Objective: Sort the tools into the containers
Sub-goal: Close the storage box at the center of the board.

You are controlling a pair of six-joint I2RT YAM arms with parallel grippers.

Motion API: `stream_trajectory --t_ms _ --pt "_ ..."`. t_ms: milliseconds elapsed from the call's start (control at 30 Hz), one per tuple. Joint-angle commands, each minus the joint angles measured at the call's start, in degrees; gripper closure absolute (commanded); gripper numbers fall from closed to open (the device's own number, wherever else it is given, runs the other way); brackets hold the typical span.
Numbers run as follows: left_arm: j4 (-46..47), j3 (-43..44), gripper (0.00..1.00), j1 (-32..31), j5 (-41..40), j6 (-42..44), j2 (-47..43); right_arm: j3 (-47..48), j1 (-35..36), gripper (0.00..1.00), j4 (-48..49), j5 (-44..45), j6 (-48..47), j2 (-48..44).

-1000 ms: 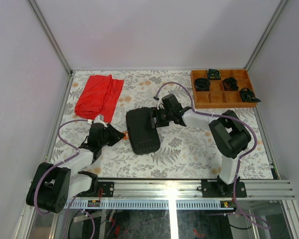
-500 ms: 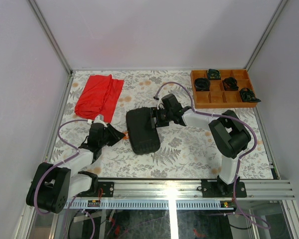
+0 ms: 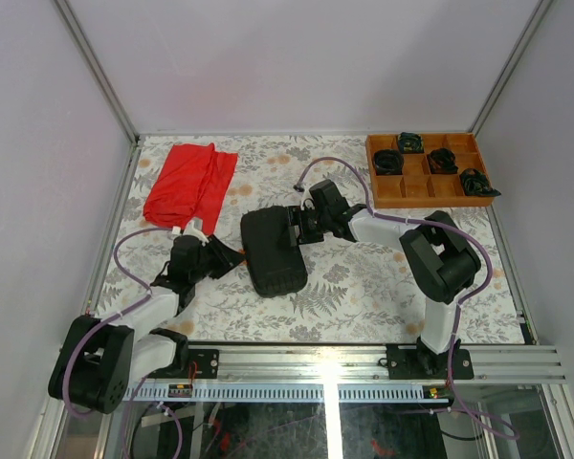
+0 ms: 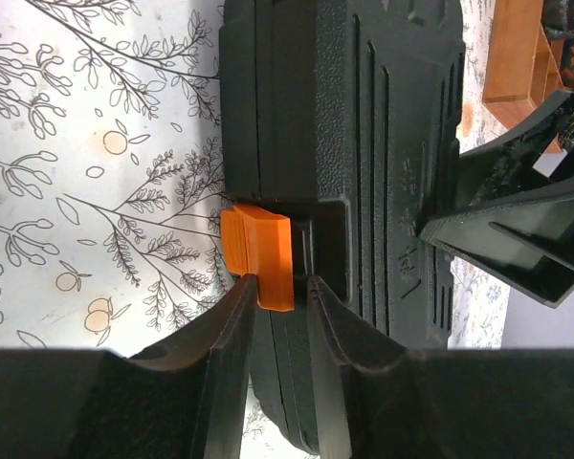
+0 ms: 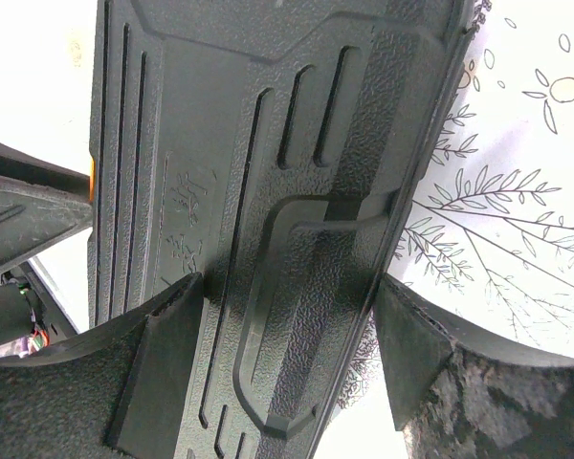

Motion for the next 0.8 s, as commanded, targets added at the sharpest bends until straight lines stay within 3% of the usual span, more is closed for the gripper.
stream_trajectory --t_ms 0,433,767 --pt "4.2 0.21 0.74 -0.24 2.07 -0.49 1.45 -1.68 2.38 0.6 -8.01 2.96 -5.13 4.16" --pt "2.84 1.16 0.76 -0.3 -0.3 0.77 6.29 -1.06 2.47 0.61 -8.15 2.74 -5.04 4.6" --pt "-1.72 2.61 0.89 -0.23 -2.86 1.65 3.96 -1.37 2.47 0.61 -8.23 3.52 -5.31 4.45"
